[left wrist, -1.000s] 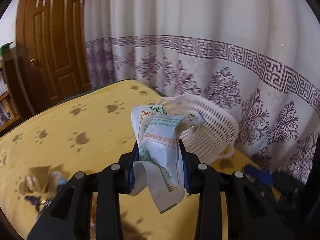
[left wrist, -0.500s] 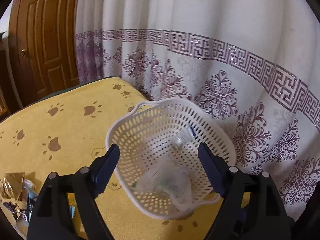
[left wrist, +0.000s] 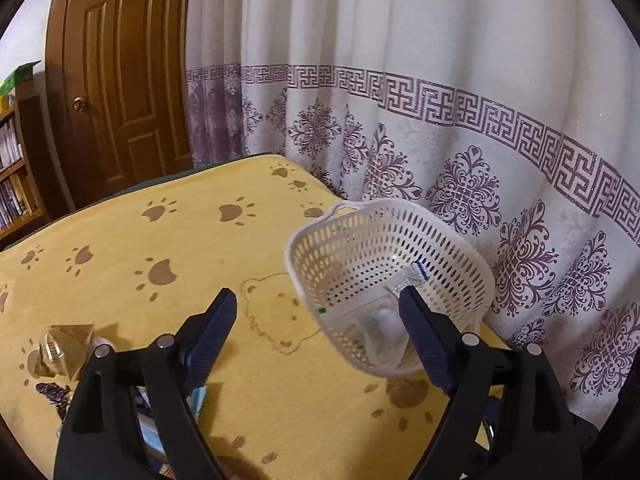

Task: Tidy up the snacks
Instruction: 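Lower the white plastic bag into the basket and open the left gripper, then grasp the brown cookie packet with the right gripper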

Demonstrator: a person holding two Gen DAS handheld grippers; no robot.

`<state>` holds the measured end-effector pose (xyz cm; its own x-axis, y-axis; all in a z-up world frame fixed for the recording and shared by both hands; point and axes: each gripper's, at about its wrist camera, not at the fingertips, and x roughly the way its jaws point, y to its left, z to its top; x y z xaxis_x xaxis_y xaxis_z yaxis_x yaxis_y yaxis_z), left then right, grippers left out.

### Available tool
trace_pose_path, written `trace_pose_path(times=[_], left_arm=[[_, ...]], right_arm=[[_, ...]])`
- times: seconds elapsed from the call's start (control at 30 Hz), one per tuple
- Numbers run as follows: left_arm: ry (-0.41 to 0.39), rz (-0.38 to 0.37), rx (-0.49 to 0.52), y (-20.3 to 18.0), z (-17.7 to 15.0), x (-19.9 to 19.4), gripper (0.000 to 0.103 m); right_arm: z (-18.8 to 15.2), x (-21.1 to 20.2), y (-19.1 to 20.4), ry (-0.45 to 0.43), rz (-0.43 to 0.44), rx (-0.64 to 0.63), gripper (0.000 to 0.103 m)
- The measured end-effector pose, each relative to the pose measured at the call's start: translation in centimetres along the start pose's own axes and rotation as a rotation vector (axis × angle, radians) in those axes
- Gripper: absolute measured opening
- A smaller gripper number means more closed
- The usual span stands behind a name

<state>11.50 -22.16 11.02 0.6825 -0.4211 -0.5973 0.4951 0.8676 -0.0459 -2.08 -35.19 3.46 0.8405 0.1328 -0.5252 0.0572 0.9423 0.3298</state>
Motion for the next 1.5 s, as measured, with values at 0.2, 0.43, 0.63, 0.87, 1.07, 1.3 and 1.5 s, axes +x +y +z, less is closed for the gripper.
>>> trace_pose_path(times=[0.2, 0.43, 0.63, 0.87, 1.07, 1.3, 1.5], left_arm=[[-0.006, 0.035, -0.043, 2.5, -0.6, -1.7, 0.083], [-0.012, 0.129, -0.081, 6.4, -1.9, -3.9, 0.083], [-0.02, 0.209, -0.137, 10.0, -3.4, -6.1, 0.085], [-0.028, 0.313, -0.169, 13.2, -5.4, -8.4, 0.086], [-0.034, 0.346, -0.229, 15.9, -7.4, -10.4, 0.086], [-0.024, 0.37, -0.277, 18.1, -9.6, -11.9, 0.086], [-0.014, 0.401, -0.327, 20.4, -11.4, -13.2, 0.086]], right_arm=[[-0.2, 0.4, 1.3, 0.024, 0.012, -0.027, 0.047], [-1.0, 1.1, 3.4, 0.063, 0.044, -0.063, 0.047], [-1.8, 2.1, 5.2, 0.118, 0.082, -0.089, 0.052], [-2.5, 3.1, 7.4, 0.169, 0.132, -0.121, 0.054], [-3.1, 4.8, 9.6, 0.236, 0.193, -0.154, 0.075], [-3.2, 7.1, 13.4, 0.274, 0.23, -0.287, 0.075], [-3.3, 9.8, 15.7, 0.316, 0.206, -0.418, 0.079]])
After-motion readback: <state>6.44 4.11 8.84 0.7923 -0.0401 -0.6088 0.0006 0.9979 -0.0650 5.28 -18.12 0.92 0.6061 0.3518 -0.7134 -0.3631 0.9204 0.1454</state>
